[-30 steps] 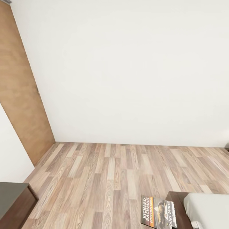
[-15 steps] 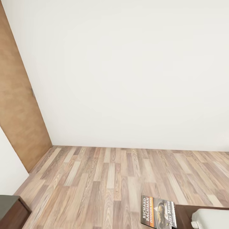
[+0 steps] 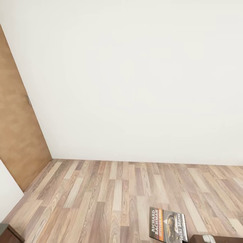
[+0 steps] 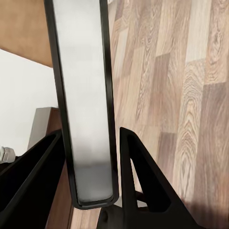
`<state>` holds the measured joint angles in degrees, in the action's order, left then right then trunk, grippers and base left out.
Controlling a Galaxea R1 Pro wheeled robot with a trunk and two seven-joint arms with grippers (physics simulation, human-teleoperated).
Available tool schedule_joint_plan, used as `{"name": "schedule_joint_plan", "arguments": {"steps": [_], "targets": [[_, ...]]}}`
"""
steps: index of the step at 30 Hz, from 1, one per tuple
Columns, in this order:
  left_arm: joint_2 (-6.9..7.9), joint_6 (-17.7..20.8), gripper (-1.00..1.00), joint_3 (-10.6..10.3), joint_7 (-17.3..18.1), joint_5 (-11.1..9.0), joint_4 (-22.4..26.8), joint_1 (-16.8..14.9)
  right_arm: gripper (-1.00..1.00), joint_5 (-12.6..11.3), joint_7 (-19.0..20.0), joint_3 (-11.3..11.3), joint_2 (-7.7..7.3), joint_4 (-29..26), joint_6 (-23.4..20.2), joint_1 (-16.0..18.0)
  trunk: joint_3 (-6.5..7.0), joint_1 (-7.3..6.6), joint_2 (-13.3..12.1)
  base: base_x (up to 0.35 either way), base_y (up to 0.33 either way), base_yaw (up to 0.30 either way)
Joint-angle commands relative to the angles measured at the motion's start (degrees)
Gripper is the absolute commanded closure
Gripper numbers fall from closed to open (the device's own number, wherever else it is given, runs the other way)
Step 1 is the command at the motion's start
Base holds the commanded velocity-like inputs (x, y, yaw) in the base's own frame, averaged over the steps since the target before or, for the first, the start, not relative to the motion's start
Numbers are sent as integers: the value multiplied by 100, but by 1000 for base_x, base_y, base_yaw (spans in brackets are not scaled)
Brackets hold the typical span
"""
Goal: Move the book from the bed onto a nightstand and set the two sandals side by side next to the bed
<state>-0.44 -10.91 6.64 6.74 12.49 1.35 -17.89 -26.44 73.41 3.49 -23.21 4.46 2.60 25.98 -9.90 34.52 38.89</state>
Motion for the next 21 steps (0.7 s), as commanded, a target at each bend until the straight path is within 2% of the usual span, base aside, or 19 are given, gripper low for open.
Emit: {"name": "schedule_joint_plan", "arguments": {"steps": [1, 21], "targets": [[0, -17, -100, 49, 12, 52, -4, -4, 100, -36, 17, 12, 1, 20, 31, 12, -9, 5, 7, 329, 0, 0], [0, -17, -100, 55, 12, 52, -4, -4, 100, -36, 22, 12, 1, 20, 31, 12, -9, 5, 7, 329, 0, 0]]}}
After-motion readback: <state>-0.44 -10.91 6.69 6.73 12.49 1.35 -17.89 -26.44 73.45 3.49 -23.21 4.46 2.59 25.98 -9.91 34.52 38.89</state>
